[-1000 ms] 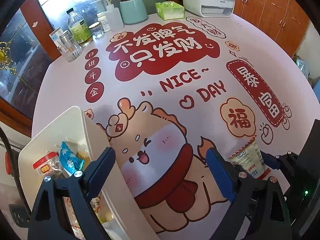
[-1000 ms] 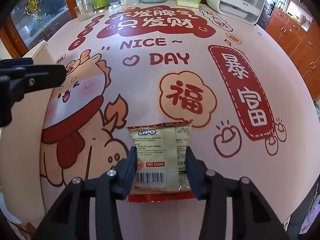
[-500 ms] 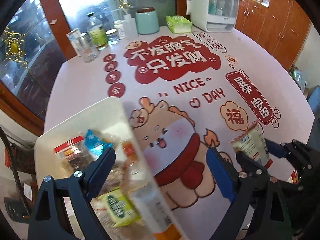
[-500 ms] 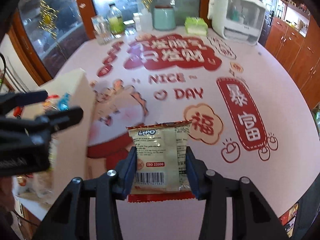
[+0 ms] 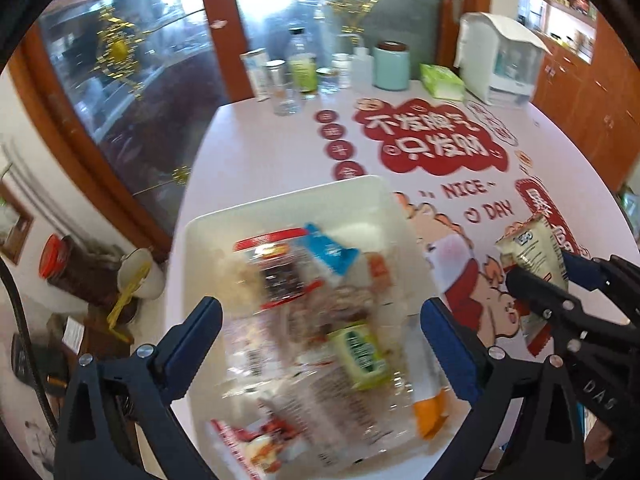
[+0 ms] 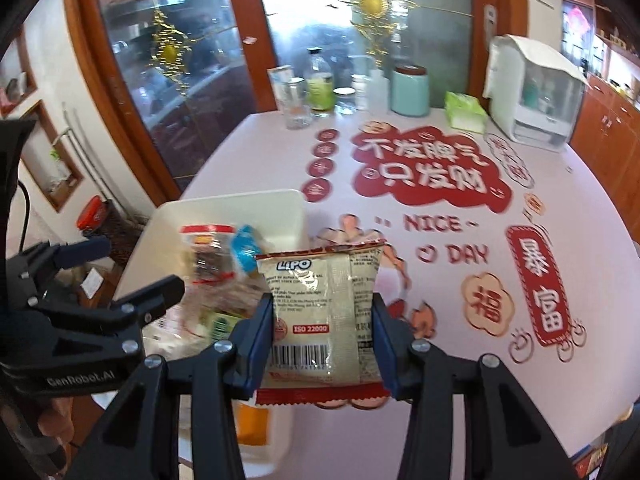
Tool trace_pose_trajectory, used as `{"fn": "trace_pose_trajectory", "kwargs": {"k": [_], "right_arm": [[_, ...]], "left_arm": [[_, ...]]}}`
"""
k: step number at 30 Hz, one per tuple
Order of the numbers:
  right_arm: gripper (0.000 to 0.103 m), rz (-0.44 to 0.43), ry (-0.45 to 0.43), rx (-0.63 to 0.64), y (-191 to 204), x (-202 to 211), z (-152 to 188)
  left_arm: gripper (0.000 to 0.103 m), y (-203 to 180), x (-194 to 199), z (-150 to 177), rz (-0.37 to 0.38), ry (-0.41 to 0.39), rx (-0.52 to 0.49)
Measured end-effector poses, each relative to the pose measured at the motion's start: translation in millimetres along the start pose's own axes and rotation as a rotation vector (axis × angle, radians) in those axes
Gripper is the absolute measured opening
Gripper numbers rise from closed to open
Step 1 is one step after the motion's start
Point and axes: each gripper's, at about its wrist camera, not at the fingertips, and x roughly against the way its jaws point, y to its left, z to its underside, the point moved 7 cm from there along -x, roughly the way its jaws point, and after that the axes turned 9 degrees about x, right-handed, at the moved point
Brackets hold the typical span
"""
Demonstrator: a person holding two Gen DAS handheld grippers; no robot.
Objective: Organize snacks
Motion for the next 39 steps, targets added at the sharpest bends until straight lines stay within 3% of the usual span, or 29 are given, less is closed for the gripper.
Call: {"fn": "trace_pose_trajectory", "kwargs": {"k": [7,19,27,39], "right_arm": [[0.046,-0.066,-0.028,0.052,41,4,-25],[0.046,-0.127,-0.064,0.086,79,1,-63],[0.051,-0.195,-0.013,0.063,90,-11,-65],[0.055,-0.153,-0.006,0.034,73,-7,-52]], "left_arm": [[0.102,41,10,5,-0.036,-0.009,0.076],[0.102,60,9,12,-0.058,0.004,0.109],[0.102,63,5,16,-0.056,0.027,0.126],[0.102,49,5,19,-0.036,0.042,0.125]]}}
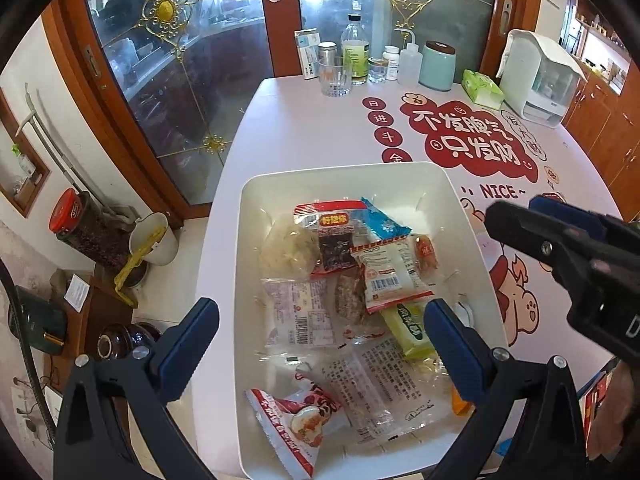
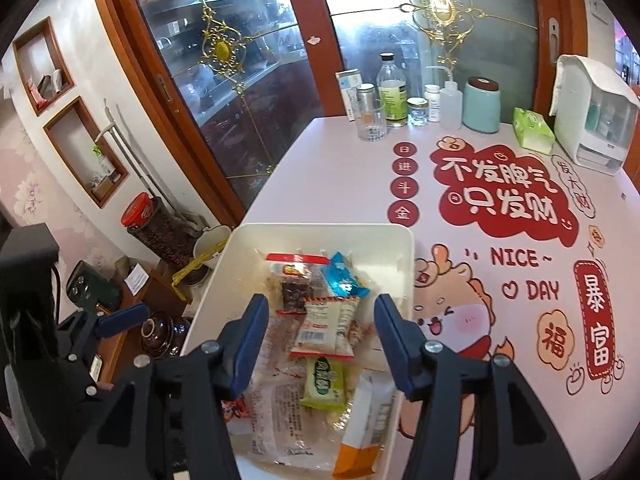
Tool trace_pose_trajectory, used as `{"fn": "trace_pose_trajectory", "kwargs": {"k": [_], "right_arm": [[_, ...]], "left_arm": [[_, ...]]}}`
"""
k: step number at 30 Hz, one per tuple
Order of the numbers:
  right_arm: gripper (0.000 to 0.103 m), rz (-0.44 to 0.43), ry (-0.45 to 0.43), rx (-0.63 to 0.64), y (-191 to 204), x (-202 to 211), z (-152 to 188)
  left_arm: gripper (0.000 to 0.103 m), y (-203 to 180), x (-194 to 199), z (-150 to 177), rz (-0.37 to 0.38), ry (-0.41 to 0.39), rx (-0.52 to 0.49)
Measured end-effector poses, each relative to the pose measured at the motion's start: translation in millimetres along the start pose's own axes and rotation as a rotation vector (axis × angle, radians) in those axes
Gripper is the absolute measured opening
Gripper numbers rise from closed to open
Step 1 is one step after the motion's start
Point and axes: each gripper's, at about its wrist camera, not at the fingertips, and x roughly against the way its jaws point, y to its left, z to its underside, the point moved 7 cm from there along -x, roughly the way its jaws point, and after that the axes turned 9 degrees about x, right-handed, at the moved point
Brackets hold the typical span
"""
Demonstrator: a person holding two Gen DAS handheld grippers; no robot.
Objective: Organize snacks
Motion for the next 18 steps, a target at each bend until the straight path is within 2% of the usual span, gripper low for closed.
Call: {"fn": "trace_pose_trajectory", "kwargs": {"k": [8,18], "right_arm": [[0.056,0.046,0.019,-0.058,-33,14,28],[0.055,0.145,0.033,-0.123,-94,53,71]], "left_arm": [[0.102,-27,4,8,0.043,0.013,0.012],[0.102,-89,14,24,0.071,0.007,-0.030]]}}
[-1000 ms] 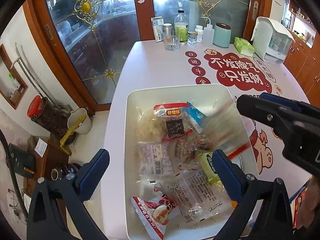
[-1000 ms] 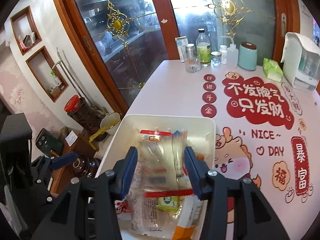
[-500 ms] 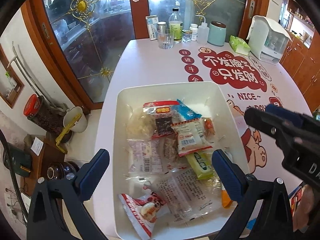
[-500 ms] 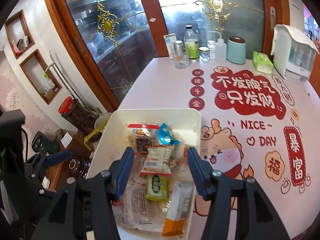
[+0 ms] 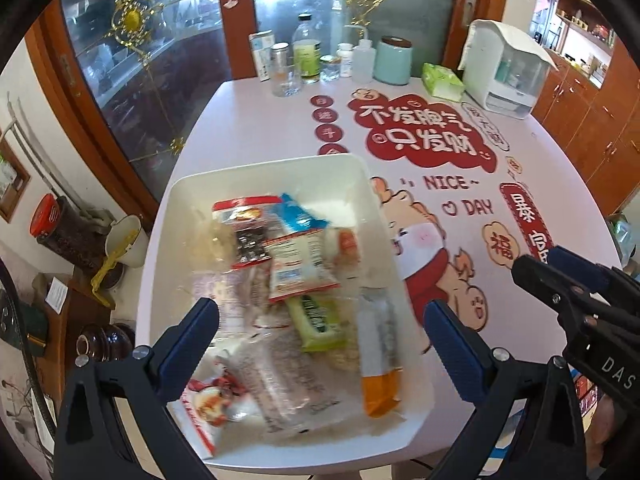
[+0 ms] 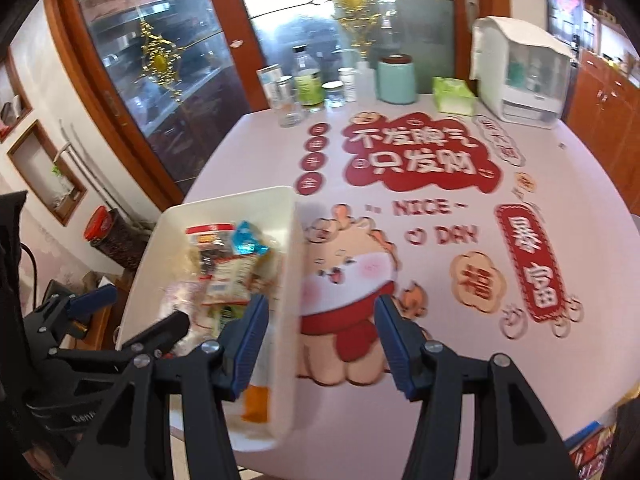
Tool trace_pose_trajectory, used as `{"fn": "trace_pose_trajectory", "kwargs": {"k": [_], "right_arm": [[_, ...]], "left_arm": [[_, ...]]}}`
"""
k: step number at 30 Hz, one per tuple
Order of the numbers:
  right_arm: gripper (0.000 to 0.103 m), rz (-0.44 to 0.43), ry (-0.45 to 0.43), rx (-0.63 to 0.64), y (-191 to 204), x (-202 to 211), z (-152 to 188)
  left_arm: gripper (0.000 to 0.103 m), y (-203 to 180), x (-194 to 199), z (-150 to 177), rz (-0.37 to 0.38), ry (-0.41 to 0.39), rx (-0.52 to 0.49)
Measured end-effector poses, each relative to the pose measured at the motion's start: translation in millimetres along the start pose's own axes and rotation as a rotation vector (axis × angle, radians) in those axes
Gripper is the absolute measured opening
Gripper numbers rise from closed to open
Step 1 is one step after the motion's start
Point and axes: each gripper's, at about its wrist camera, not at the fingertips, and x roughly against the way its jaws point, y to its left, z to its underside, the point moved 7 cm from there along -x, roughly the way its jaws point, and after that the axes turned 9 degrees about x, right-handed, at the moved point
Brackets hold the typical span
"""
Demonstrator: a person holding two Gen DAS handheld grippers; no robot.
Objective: Organize snacks
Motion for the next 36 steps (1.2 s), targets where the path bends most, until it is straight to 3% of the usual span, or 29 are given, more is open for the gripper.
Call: {"fn": "trace_pose_trajectory", "kwargs": {"k": [8,14,36], "right_arm": [[0.055,0.048,0.016,-0.043,-44,18,20],[0.056,0.054,0.001,-0.027,-53,30,22],[0.056,0.003,0.017,0.029,-33,18,18]], "left_arm": [[0.102,-42,9,9,0.011,-0.017,-0.016],[0.102,-56,12,14,-0.007,-0.015,-0.009],[0.102,-31,12,13,-0.078,-0.018,0.044]]}}
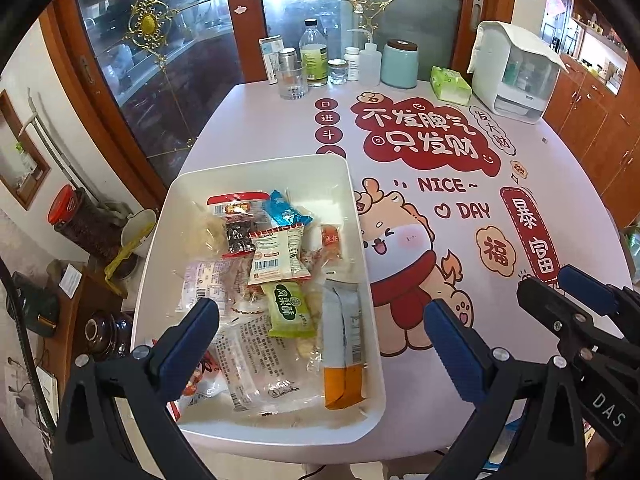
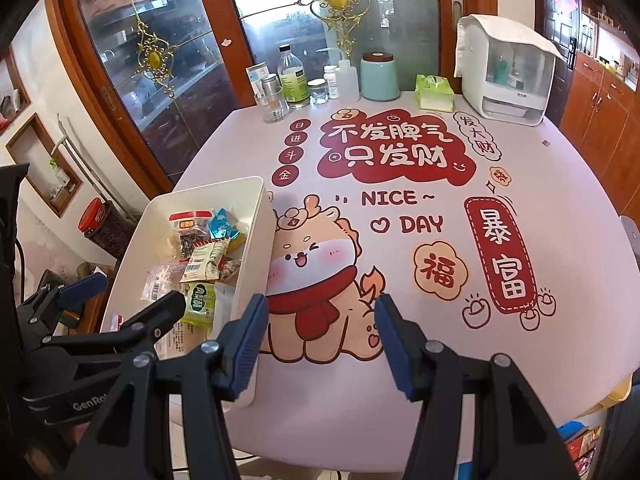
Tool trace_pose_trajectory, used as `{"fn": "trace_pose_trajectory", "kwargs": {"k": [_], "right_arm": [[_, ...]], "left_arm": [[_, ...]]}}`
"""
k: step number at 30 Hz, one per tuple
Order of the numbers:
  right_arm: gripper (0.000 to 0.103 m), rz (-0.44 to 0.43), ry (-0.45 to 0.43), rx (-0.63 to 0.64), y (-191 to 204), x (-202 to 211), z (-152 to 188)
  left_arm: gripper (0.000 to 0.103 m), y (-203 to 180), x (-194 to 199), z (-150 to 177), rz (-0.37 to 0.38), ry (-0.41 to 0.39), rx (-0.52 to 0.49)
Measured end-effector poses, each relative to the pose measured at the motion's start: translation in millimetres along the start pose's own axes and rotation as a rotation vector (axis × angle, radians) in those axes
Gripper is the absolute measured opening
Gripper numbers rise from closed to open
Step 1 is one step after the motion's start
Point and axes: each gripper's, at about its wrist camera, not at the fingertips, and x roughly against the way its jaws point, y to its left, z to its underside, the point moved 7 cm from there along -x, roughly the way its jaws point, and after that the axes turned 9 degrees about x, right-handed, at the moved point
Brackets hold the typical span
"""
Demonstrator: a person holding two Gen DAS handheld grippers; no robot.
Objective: Organize snacks
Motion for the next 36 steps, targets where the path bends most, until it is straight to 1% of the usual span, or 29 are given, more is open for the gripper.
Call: {"fn": "trace_pose_trajectory", "kwargs": {"k": [36], "right_arm": [[0.056,0.002,-0.001,-0.003,3.8,-2.9,-1.8]], "left_arm": [[0.102,2.6,-1.9,-1.1,0.004,0.002,0.000]]}}
